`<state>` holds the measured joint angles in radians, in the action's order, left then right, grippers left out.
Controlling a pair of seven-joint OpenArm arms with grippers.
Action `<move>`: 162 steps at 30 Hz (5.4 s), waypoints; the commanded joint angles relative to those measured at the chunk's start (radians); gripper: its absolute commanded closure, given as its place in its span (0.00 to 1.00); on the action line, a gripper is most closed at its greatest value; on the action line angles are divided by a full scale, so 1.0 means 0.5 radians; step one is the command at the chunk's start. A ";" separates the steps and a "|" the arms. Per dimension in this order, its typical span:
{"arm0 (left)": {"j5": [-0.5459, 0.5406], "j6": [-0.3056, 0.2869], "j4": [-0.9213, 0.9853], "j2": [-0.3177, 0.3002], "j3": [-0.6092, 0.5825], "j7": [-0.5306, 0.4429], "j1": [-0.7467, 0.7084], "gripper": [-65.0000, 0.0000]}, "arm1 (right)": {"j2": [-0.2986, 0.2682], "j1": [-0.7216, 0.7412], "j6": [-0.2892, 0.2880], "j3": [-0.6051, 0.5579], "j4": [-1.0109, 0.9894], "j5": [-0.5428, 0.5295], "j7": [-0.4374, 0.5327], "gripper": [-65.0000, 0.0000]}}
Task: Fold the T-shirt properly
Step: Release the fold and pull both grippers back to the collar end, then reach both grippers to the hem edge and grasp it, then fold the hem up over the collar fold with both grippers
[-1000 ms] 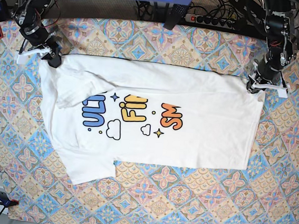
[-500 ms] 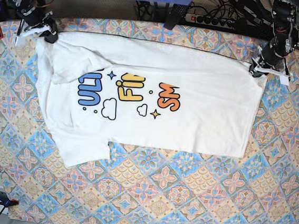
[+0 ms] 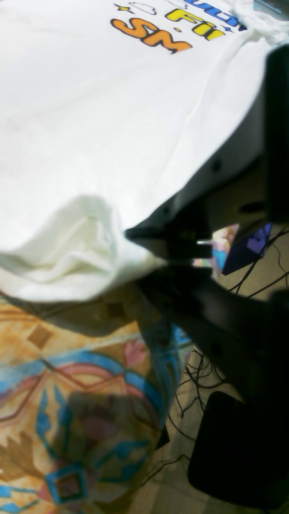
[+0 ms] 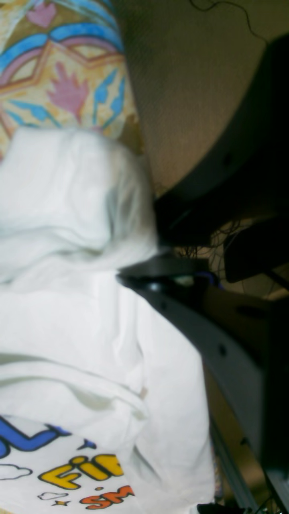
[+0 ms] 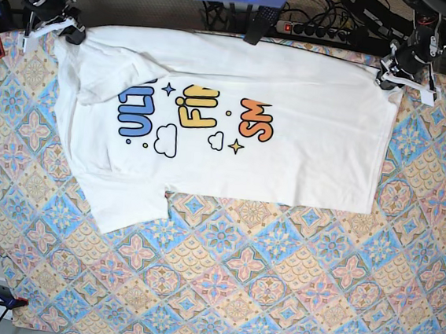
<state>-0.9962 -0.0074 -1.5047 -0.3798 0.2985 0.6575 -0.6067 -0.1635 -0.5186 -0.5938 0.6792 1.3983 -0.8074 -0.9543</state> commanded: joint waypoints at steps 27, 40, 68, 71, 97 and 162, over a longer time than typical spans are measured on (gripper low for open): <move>0.033 0.029 -0.463 -0.025 0.393 0.021 0.058 0.32 | -0.028 -0.038 -0.002 0.466 0.360 -0.010 -0.118 0.53; 0.481 0.019 0.083 -0.025 0.230 0.359 0.982 0.32 | -0.117 0.413 -0.002 0.113 0.393 0.205 -0.158 0.53; 0.877 0.004 1.308 0.025 -0.712 -0.178 1.774 0.46 | -0.117 0.919 -0.002 -0.200 0.332 0.662 -0.149 0.53; 0.877 -0.112 1.308 0.028 -0.712 -0.175 1.774 0.76 | -0.117 0.953 -0.002 -0.200 0.237 0.665 -0.149 0.53; 0.880 -0.159 0.519 -0.021 -0.362 -0.178 1.236 1.00 | -0.506 1.551 -0.008 -1.062 -0.932 1.211 0.673 0.53; 0.877 -0.162 -0.312 -0.018 0.080 -0.190 0.301 1.00 | -0.580 0.431 -0.209 -0.706 0.326 0.963 0.646 0.99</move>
<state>-0.5560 -0.0902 -1.6421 -0.3740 0.3294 0.5865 -0.4599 -0.4316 -0.3092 -0.7013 0.3145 1.5444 -0.3183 -0.6476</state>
